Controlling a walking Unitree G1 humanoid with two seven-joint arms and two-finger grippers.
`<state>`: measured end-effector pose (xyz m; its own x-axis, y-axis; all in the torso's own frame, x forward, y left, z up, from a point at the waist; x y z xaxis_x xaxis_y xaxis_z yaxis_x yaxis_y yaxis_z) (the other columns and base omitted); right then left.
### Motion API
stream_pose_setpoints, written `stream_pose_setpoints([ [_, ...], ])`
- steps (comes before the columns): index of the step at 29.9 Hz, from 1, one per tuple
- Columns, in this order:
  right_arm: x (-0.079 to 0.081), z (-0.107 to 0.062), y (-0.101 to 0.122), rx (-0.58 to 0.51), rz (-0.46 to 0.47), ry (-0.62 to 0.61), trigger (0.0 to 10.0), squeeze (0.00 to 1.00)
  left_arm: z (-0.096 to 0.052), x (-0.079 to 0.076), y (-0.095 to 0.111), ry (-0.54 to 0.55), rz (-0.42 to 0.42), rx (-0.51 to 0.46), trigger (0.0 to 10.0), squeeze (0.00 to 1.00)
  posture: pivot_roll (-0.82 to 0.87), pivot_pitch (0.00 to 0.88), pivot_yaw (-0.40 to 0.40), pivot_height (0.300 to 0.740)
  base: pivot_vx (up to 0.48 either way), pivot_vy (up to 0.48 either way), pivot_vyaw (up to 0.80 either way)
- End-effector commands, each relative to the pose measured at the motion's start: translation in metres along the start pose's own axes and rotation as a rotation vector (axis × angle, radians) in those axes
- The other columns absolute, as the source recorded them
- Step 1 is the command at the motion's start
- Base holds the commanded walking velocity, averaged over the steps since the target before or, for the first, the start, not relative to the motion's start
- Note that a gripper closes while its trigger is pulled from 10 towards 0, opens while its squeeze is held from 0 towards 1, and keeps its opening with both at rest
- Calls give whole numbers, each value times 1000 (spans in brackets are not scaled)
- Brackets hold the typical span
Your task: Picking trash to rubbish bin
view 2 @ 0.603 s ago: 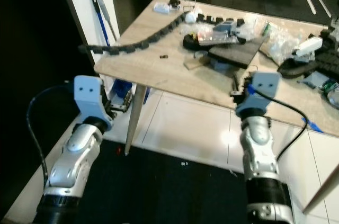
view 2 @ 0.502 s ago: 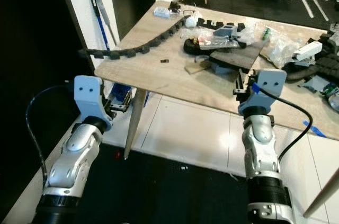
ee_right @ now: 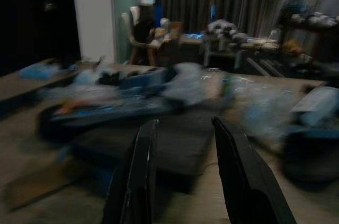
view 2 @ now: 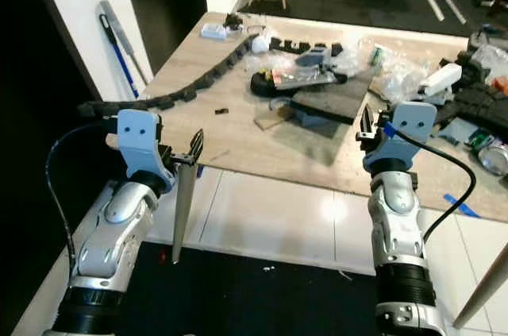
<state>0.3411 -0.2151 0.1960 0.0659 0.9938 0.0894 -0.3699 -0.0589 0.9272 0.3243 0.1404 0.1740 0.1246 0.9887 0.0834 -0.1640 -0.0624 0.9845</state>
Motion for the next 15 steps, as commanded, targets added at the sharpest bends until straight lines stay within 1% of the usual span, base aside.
stream_pose_setpoints([
  [1,1,0,1,-3,-12,6,10000,0,-1,3,-3,7,0,13,10000,0,8,119,-24,740,322,0,0],
  [15,3,6,4,-6,7,28,10000,0,1,-1,-3,-3,-4,10,10000,0,6,122,-26,740,319,0,0],
])
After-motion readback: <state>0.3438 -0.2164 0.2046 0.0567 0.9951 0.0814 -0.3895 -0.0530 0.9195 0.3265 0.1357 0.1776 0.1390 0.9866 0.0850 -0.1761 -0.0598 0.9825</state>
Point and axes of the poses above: a point about 5 cm out from each wrist's last joint towards the gripper, its own z axis pointing out of the wrist towards the gripper, its own y axis along the axis of the wrist's last joint, x = y × z, the point moved 1 cm from there along z, pointing out of the wrist towards the gripper, and after that the axes turned 5 degrees about z, right-handed, at the moved point
